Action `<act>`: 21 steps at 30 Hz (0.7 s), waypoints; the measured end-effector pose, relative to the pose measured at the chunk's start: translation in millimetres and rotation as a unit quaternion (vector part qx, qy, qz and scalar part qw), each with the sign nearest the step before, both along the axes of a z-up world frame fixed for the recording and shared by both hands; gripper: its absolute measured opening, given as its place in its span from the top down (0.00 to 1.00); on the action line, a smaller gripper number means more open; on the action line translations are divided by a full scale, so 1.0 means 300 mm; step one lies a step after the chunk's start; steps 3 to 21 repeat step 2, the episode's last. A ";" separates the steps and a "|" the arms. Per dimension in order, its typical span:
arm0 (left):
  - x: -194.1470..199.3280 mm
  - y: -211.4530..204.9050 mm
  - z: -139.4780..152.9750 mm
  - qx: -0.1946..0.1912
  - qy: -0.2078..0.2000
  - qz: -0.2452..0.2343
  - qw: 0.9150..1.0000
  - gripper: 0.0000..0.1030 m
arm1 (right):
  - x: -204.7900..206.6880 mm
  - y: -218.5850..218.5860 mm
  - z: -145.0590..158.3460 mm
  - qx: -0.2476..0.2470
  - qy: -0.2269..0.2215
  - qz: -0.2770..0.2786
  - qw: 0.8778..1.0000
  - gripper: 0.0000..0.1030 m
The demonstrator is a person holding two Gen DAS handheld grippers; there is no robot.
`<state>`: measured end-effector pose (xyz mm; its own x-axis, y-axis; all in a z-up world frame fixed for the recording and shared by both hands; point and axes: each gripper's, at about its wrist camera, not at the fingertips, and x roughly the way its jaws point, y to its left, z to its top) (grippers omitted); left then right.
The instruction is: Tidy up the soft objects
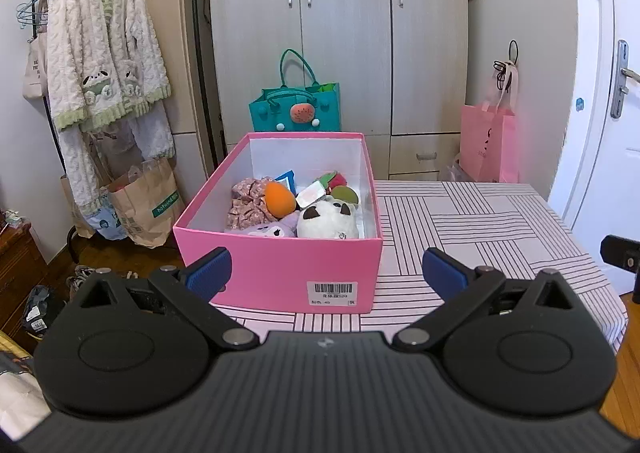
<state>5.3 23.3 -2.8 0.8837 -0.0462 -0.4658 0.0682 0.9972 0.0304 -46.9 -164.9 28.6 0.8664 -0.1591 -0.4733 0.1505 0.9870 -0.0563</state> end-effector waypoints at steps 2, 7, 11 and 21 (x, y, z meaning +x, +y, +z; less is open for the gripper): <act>-0.003 0.000 0.004 0.001 -0.002 0.002 1.000 0.00 | -0.004 0.000 0.001 0.002 -0.003 -0.001 1.000 0.06; -0.003 0.000 0.004 0.001 -0.002 0.002 1.000 0.00 | -0.004 0.000 0.001 0.002 -0.003 -0.001 1.000 0.06; -0.003 0.000 0.004 0.001 -0.002 0.002 1.000 0.00 | -0.004 0.000 0.001 0.002 -0.003 -0.001 1.000 0.06; -0.003 0.000 0.004 0.001 -0.002 0.002 1.000 0.00 | -0.004 0.000 0.001 0.002 -0.003 -0.001 1.000 0.06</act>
